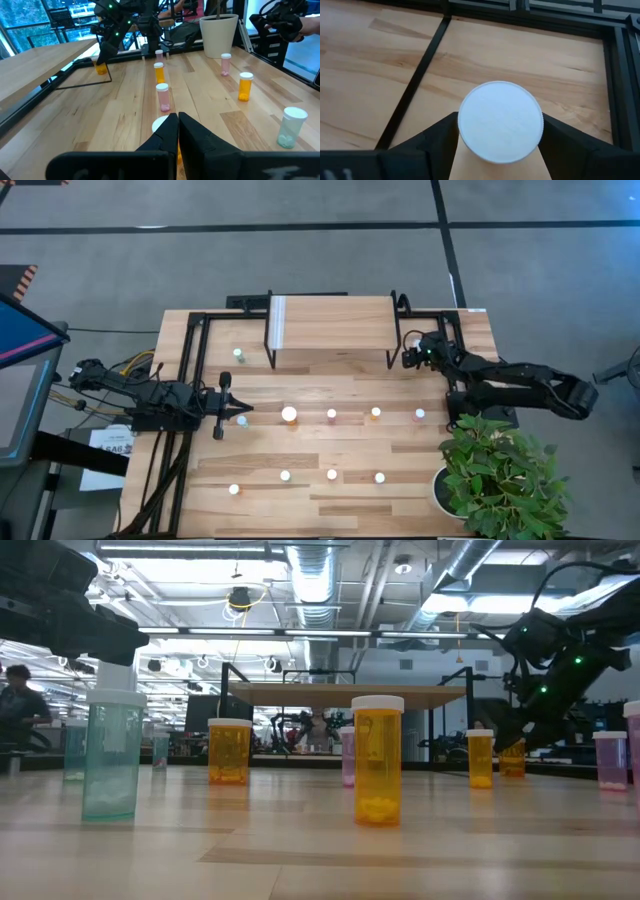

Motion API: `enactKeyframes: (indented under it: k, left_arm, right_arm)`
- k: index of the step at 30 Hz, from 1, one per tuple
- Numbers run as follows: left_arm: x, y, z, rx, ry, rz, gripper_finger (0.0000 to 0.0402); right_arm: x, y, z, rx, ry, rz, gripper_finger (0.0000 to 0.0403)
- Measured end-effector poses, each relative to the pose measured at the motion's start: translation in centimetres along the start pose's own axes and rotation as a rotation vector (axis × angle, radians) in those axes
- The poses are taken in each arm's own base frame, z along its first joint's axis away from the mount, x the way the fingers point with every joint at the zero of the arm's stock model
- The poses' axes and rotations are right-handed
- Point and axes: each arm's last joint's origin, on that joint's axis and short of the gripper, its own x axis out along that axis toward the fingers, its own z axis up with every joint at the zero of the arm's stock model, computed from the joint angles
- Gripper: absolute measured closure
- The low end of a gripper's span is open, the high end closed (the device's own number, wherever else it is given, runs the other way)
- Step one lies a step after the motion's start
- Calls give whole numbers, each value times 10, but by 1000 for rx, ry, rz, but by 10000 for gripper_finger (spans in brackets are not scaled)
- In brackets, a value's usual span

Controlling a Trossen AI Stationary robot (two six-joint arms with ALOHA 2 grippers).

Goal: Pick and place medicine bottles onto shelf by color
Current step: Put the top big orange pill bottle on the shelf

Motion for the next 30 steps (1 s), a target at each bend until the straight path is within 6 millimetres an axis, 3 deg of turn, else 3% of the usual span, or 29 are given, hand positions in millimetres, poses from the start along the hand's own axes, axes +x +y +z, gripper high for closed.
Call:
enactKeyframes:
  k: [10,15,30]
  left_arm:
    - [0,0,0,0,0,0,400]
    - [0,0,0,0,0,0,400]
    - [0,0,0,0,0,0,400]
  right_arm:
    - [0,0,1,3,-8,4,187]
    - [-1,1,3,-23,-4,2,194]
    - [-30,19,68,-130,9,-8,193]
